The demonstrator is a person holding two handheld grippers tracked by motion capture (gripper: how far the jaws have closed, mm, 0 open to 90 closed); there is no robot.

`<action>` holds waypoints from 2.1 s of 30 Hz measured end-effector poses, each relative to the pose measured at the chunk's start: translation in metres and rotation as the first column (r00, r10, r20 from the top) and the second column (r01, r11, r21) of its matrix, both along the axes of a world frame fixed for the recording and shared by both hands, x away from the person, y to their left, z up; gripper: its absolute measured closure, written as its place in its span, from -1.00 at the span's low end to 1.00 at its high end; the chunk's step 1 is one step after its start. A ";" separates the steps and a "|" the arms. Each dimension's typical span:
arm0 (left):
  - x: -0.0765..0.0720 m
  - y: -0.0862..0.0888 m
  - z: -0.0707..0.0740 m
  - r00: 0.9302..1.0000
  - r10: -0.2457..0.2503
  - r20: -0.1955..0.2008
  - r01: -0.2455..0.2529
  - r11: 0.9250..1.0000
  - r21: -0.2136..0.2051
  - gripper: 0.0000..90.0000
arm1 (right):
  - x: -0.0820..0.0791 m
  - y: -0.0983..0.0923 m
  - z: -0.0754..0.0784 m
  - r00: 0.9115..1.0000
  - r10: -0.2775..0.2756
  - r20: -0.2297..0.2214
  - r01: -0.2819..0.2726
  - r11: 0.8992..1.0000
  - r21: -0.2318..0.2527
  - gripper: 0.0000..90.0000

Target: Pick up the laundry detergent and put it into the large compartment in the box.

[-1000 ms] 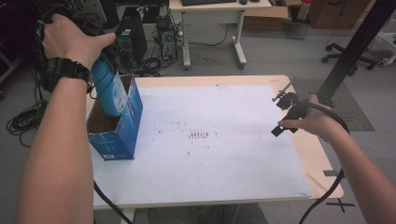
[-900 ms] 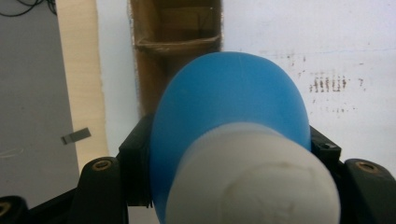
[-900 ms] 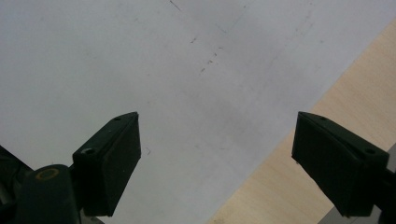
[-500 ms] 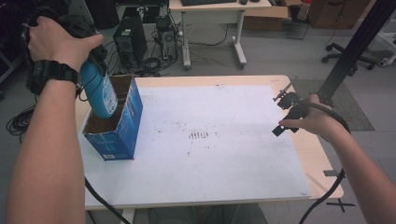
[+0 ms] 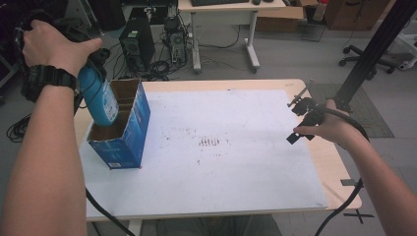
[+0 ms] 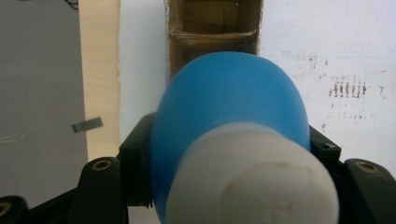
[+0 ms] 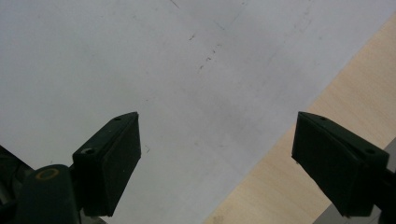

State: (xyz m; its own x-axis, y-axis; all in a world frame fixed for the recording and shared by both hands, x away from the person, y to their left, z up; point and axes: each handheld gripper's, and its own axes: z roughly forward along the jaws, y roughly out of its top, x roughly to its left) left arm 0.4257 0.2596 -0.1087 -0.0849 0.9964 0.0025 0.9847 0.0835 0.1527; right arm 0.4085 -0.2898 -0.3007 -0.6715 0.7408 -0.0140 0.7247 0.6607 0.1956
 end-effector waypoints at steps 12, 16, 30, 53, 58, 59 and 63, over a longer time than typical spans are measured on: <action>0.003 0.000 -0.003 1.000 -0.006 -0.008 0.006 1.000 0.001 -0.18 | 0.000 -0.001 0.000 1.000 -0.002 -0.001 0.002 1.000 0.002 -0.65; 0.004 -0.001 -0.004 1.000 -0.007 -0.010 0.007 1.000 0.006 -0.18 | 0.001 -0.001 -0.001 1.000 0.001 0.000 -0.001 1.000 0.002 -0.65; 0.005 -0.001 -0.012 1.000 -0.007 -0.018 0.007 1.000 0.006 -0.18 | 0.000 -0.002 -0.001 1.000 -0.004 -0.001 0.004 1.000 -0.001 -0.65; 0.009 0.000 -0.040 0.999 -0.016 -0.050 0.016 1.000 0.001 -0.18 | -0.001 0.000 -0.004 1.000 0.001 -0.005 -0.001 1.000 -0.001 -0.65; 0.010 -0.001 -0.046 0.998 -0.021 -0.053 0.021 1.000 -0.005 -0.18 | -0.001 0.000 -0.004 1.000 -0.004 -0.005 0.004 1.000 -0.001 -0.65; 0.010 -0.001 -0.047 0.998 -0.022 -0.055 0.021 1.000 -0.006 -0.17 | -0.001 -0.001 -0.004 1.000 -0.003 -0.006 0.003 1.000 -0.002 -0.65; 0.012 -0.002 -0.051 0.998 -0.024 -0.061 0.024 1.000 -0.007 -0.18 | -0.001 -0.001 -0.004 1.000 -0.005 -0.006 0.005 1.000 -0.002 -0.65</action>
State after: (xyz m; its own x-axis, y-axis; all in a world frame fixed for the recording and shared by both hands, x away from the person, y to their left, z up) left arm 0.4374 0.2573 -0.1600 -0.0606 0.9982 0.0011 0.9939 0.0602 0.0920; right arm 0.4072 -0.2912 -0.3049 -0.6681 0.7440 -0.0113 0.7290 0.6576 0.1901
